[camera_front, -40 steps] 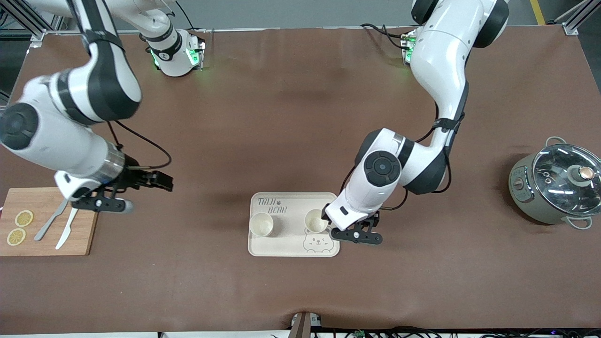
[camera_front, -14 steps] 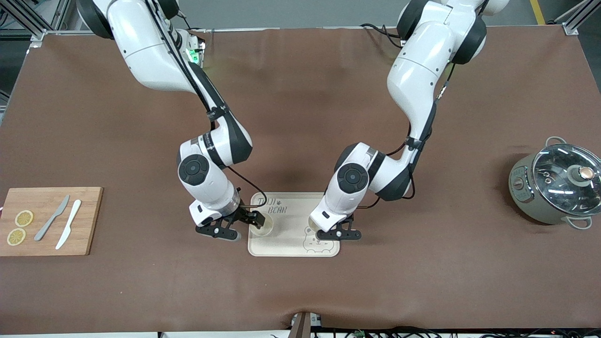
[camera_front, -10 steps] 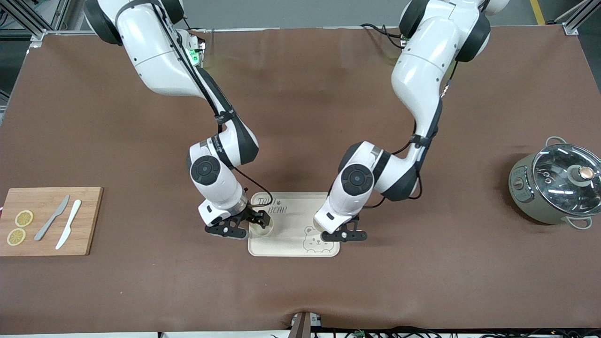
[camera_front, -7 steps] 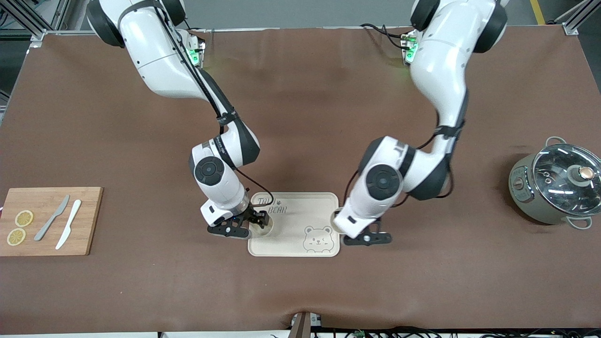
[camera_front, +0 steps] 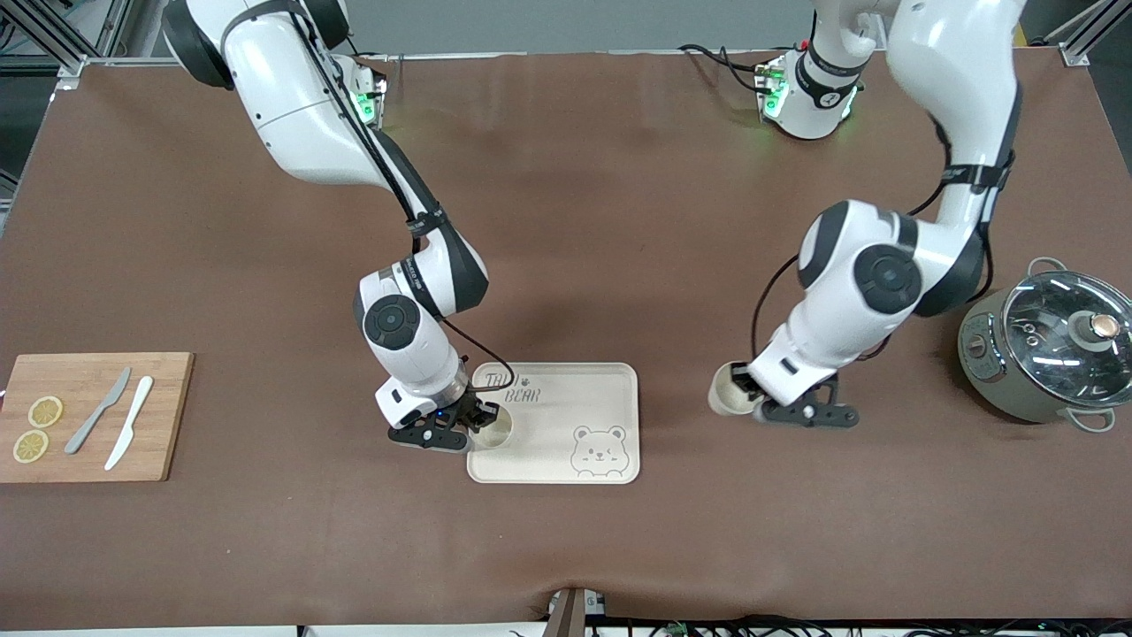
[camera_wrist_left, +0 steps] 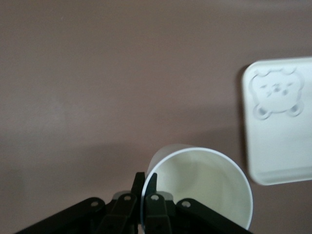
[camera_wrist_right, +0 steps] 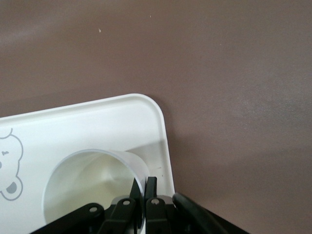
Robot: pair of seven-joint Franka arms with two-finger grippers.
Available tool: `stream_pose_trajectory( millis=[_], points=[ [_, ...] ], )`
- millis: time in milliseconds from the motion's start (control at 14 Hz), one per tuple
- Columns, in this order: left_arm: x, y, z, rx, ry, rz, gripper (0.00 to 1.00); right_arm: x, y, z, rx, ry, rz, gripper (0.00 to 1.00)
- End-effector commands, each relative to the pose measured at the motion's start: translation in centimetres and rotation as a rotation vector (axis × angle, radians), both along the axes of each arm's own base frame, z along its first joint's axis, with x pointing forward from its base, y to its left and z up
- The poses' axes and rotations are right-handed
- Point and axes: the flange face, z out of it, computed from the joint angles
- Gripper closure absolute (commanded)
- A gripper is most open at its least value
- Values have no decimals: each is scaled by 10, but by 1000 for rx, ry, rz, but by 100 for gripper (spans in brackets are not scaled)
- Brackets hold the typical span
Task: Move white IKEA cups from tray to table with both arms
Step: 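Carry the cup toward the pot with the left gripper while the right lifts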
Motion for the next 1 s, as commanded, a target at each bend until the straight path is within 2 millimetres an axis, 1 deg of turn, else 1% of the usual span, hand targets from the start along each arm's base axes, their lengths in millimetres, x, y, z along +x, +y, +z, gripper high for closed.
stream_pose_trajectory(
  millis=[0, 143, 214, 286, 357, 429, 500, 571, 714, 786, 929],
  points=[
    [-52, 43, -25, 13, 1, -68, 100, 7, -2, 10, 0, 2, -10, 100],
    [-63, 67, -38, 28, 22, -108, 100, 13, -3, 25, -5, 22, -16, 100],
    [-68, 79, -45, 37, 37, -121, 100, 19, -9, 34, -11, 37, -25, 100],
    [-71, 91, -51, 42, 47, -141, 100, 26, -21, 46, -13, 46, -38, 100],
    [-76, 104, -55, 48, 57, -149, 100, 31, -35, 50, -19, 52, -46, 100],
    [-79, 115, -58, 52, 64, -159, 100, 38, -50, 52, -22, 47, -33, 100],
    [-81, 125, -60, 54, 71, -160, 100, 44, -66, 60, -23, 37, 0, 100],
    [-82, 129, -64, 53, 77, -160, 100, 49, -79, 67, -33, 32, 34, 100],
    [-81, 131, -68, 51, 75, -156, 100, 59, -119, 68, -56, 46, 85, 100],
    [-82, 130, -75, 49, 80, -158, 100, 64, -139, 68, -67, 45, 115, 100],
    [-82, 132, -85, 47, 68, -157, 100, 74, -186, 68, -88, 44, 188, 100]
  ],
)
